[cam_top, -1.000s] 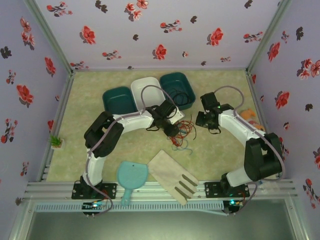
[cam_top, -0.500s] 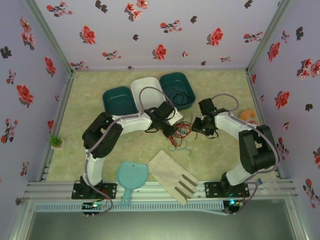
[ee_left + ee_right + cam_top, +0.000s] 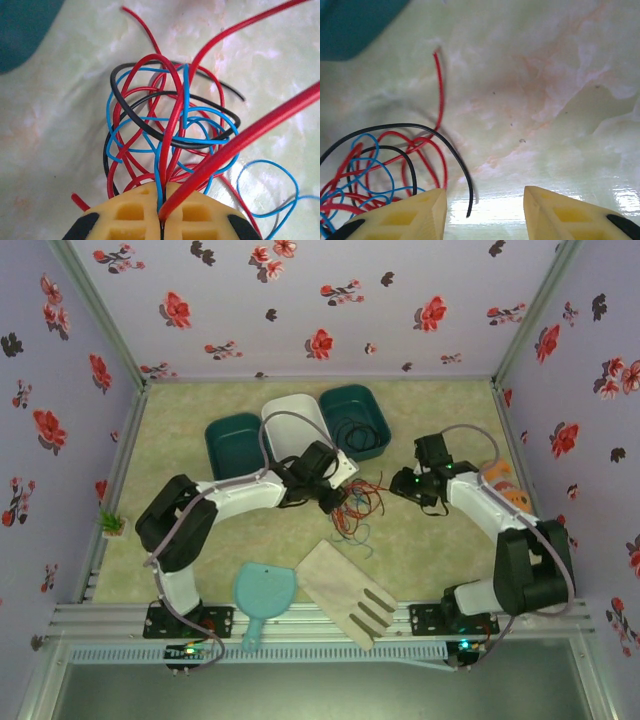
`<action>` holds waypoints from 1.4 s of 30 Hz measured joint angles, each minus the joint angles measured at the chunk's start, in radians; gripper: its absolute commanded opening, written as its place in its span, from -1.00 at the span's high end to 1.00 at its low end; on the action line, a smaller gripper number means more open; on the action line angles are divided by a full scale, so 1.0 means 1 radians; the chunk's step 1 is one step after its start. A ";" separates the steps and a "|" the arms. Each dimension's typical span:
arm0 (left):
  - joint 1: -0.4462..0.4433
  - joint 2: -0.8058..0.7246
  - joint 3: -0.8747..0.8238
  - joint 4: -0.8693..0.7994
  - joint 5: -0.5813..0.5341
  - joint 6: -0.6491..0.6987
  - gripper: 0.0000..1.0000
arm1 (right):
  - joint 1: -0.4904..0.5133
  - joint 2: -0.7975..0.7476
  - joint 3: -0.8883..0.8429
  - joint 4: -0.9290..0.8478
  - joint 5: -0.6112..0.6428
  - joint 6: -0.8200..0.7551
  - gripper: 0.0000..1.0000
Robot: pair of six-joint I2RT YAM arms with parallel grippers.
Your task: Untangle the cables
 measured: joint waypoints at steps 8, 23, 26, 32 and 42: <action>0.013 -0.031 -0.005 0.019 0.000 0.000 1.00 | -0.024 0.057 -0.081 0.124 -0.124 0.037 0.15; 0.028 -0.052 -0.050 0.085 0.013 -0.001 1.00 | -0.024 0.190 -0.082 0.290 -0.211 0.096 0.22; 0.039 -0.067 -0.057 0.115 0.035 -0.005 1.00 | -0.024 0.205 -0.076 0.326 -0.224 0.093 0.17; 0.065 -0.083 -0.064 0.164 0.095 -0.019 1.00 | -0.024 0.234 -0.074 0.417 -0.272 0.084 0.09; 0.074 -0.089 -0.079 0.193 0.160 -0.037 1.00 | -0.024 0.254 -0.067 0.460 -0.289 0.086 0.31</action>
